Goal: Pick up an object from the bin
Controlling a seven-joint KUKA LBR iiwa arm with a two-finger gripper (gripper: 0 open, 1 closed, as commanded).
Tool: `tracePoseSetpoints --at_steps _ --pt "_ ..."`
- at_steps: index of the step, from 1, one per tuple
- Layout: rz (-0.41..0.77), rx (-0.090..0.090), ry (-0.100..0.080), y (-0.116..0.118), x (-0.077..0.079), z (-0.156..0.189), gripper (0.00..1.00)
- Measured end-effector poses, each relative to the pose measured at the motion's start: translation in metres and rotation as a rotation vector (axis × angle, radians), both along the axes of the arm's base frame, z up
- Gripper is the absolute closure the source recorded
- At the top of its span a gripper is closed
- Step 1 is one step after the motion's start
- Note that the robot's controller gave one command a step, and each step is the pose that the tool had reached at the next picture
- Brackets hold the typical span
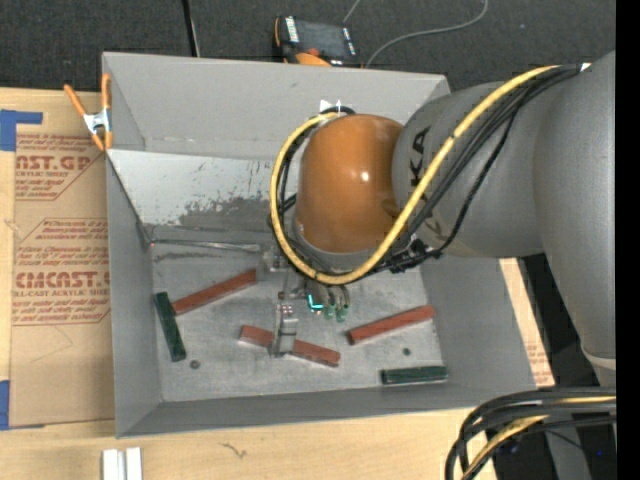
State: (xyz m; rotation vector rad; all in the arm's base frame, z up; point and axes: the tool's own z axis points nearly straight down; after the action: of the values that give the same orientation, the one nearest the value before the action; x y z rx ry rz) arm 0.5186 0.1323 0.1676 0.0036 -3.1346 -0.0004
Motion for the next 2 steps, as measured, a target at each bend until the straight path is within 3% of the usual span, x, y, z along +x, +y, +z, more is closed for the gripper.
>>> tracePoseSetpoints --at_steps 1,2 --pt "0.109 -0.002 0.001 -0.0291 -0.0199 -0.1025 0.0" --pt "0.109 0.001 -0.006 -0.0276 -0.0174 -0.0977 1.0"
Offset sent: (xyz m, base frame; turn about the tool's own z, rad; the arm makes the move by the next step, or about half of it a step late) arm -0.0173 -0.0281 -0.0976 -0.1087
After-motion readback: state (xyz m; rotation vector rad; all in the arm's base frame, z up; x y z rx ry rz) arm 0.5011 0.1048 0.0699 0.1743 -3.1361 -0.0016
